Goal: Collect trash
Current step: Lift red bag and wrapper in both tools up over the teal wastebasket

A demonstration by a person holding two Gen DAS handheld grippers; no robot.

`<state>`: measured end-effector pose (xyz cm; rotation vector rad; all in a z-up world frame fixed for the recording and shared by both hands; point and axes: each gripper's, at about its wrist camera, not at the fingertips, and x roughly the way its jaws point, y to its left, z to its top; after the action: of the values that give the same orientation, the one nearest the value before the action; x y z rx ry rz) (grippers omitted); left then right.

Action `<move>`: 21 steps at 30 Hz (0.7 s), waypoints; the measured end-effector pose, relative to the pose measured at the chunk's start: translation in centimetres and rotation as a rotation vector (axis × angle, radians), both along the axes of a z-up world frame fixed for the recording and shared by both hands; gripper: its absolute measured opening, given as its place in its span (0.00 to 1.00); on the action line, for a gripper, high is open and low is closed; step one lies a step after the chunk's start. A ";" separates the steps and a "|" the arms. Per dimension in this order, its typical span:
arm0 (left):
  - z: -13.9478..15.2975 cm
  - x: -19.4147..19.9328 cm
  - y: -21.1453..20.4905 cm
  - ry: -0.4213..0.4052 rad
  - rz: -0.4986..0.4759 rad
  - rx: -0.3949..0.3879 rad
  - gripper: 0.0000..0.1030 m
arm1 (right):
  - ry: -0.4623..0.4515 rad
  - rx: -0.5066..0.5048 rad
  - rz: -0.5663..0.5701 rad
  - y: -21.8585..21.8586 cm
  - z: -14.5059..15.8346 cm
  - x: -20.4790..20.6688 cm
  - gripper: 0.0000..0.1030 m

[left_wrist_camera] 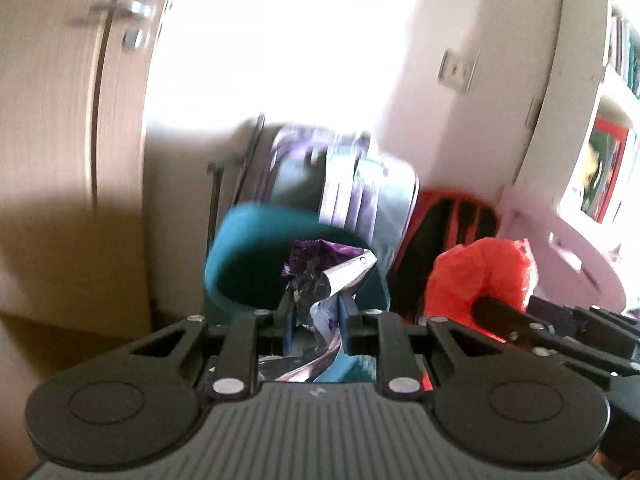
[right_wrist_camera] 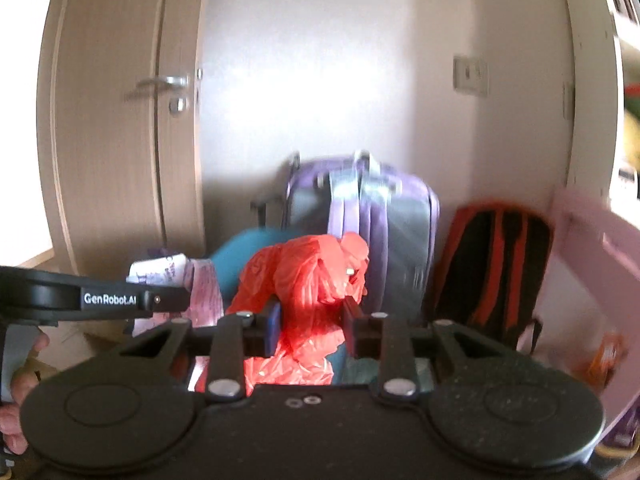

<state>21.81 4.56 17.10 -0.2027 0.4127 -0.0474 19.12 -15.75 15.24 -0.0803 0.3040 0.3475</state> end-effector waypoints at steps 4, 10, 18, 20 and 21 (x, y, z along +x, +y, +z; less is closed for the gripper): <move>3.2 1.8 -0.1 -0.081 0.006 0.021 0.21 | -0.061 0.005 -0.010 0.9 3.1 2.0 0.29; 5.1 6.2 0.5 -0.108 0.014 0.014 0.21 | -0.111 0.024 -0.023 2.4 5.8 6.2 0.29; 2.1 13.1 1.2 -0.001 0.040 0.055 0.21 | -0.058 0.027 -0.041 3.8 4.0 13.0 0.29; 0.6 14.7 1.3 0.050 0.047 0.071 0.21 | -0.017 0.021 -0.036 4.1 2.9 14.6 0.29; -0.1 15.6 1.4 0.077 0.045 0.074 0.21 | 0.003 0.016 -0.028 4.2 2.2 15.3 0.29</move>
<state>37.40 5.99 17.01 -0.1406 0.4860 0.0198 34.39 -11.52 17.42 -0.0602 0.3051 0.3226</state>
